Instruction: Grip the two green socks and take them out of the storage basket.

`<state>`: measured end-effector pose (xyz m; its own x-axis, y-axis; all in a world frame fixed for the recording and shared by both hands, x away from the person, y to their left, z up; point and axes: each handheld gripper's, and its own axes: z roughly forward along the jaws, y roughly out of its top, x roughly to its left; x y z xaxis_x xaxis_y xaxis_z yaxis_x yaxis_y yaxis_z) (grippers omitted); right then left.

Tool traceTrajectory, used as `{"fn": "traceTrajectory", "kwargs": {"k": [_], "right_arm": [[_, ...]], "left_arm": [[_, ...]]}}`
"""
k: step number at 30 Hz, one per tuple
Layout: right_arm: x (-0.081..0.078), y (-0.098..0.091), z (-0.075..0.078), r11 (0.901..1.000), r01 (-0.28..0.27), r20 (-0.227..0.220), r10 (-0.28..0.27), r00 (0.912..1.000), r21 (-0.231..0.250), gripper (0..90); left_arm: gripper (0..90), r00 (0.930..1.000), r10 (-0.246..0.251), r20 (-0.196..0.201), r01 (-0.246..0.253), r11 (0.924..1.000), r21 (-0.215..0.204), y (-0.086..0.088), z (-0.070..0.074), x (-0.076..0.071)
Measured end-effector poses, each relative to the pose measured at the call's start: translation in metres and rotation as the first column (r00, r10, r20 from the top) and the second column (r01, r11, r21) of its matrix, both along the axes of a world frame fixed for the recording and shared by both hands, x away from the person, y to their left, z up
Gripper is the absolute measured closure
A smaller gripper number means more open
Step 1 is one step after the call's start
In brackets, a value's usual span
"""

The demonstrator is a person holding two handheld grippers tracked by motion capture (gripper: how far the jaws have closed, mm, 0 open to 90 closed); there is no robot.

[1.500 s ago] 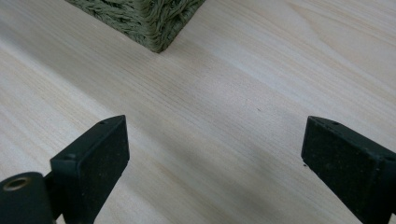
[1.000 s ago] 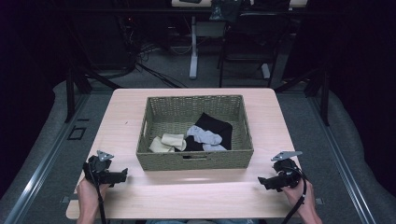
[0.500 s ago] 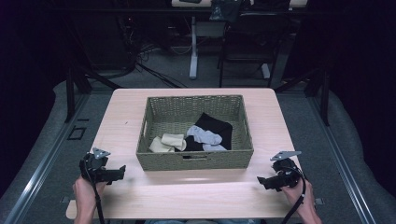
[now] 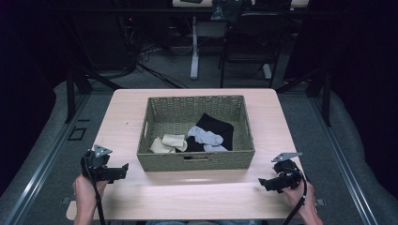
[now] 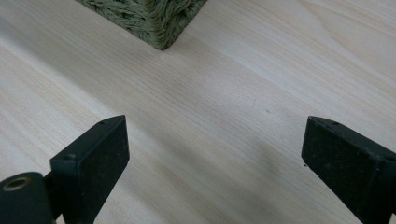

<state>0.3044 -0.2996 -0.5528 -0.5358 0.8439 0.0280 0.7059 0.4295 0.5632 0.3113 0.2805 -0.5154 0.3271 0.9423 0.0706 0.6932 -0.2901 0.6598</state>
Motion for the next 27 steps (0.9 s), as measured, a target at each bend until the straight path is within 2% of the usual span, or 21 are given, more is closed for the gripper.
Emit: {"fn": "traceTrajectory", "kwargs": {"k": [3,11,13,16,21,27], "right_arm": [[0.0,-0.001,0.001,1.0,0.007,0.009,-0.007,0.9999,0.002,7.1],[0.0,0.0,0.002,1.0,0.0,0.007,0.0,1.0,0.002,7.1],[0.001,-0.001,0.002,1.0,-0.004,0.002,0.004,1.0,-0.002,7.1],[0.002,0.001,0.001,0.9999,-0.006,0.003,0.006,1.0,-0.008,7.1],[0.001,0.003,0.002,0.9999,-0.008,0.01,0.009,0.9999,-0.014,7.1],[0.001,0.001,0.002,0.9999,-0.009,0.011,0.009,0.9999,-0.005,7.1]], "left_arm": [[0.0,1.0,-0.01,0.001,0.01,0.9997,-0.023,0.0,0.006,0.001],[0.0,0.9996,-0.027,0.004,0.027,0.9984,-0.051,0.002,0.027,0.007],[0.0,0.9991,-0.04,0.012,0.041,0.9981,-0.046,0.001,0.034,0.011],[0.0,0.9983,-0.058,0.006,0.058,0.9961,-0.066,-0.001,0.041,0.017],[0.0,0.9956,-0.093,-0.003,0.093,0.9943,-0.051,-0.008,0.055,0.028],[0.0,0.9903,-0.138,0.018,0.139,0.9882,-0.065,-0.019,0.078,0.043]]}}
